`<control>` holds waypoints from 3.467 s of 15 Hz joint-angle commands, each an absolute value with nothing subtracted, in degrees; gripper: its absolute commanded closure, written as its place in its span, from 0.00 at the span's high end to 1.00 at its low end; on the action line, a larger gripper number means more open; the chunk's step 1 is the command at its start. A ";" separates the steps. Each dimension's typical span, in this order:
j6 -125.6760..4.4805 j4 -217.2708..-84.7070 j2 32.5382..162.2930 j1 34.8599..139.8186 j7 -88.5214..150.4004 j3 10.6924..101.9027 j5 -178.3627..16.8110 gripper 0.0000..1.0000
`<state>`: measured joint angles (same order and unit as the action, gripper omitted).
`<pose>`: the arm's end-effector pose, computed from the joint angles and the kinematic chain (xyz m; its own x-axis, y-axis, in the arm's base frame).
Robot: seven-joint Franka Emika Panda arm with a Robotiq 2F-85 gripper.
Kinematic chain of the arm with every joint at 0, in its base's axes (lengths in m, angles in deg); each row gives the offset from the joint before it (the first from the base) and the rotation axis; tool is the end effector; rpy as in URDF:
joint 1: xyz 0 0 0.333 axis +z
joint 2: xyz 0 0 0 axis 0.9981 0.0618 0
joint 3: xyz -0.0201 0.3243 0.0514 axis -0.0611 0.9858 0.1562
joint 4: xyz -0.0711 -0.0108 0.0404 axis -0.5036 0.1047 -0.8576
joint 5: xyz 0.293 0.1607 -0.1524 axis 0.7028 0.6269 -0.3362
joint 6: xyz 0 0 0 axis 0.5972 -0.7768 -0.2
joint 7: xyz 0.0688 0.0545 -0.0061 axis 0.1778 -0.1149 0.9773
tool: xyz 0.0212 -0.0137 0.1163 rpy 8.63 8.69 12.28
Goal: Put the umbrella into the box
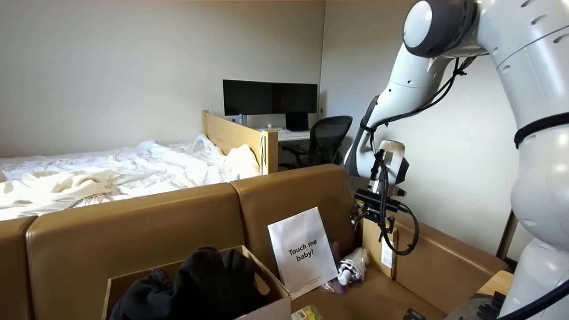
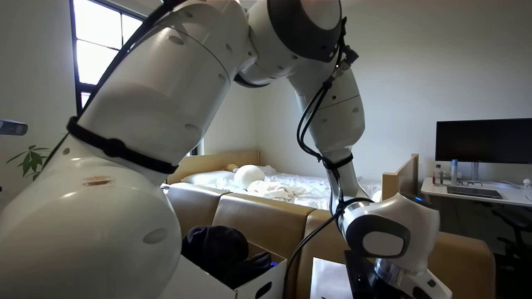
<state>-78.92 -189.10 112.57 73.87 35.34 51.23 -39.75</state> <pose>0.4528 -0.2016 0.1262 0.4252 -0.8857 -0.1861 -0.9050 -0.4137 -0.0990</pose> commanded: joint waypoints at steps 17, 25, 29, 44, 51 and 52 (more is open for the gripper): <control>-82.40 -148.32 157.44 72.42 37.99 57.71 -44.42 1.00; -68.43 -146.87 154.72 71.52 44.23 53.19 -50.81 0.35; -67.01 -148.22 152.48 73.30 47.10 52.54 -51.33 0.12; -68.04 -176.86 120.55 107.00 84.63 28.45 -72.78 0.10; -46.52 -176.12 104.70 116.97 95.34 31.05 -98.86 0.10; -44.06 -175.48 103.50 115.33 94.48 35.45 -99.00 0.10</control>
<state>-50.79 -174.33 111.68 118.22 94.70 26.91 -94.66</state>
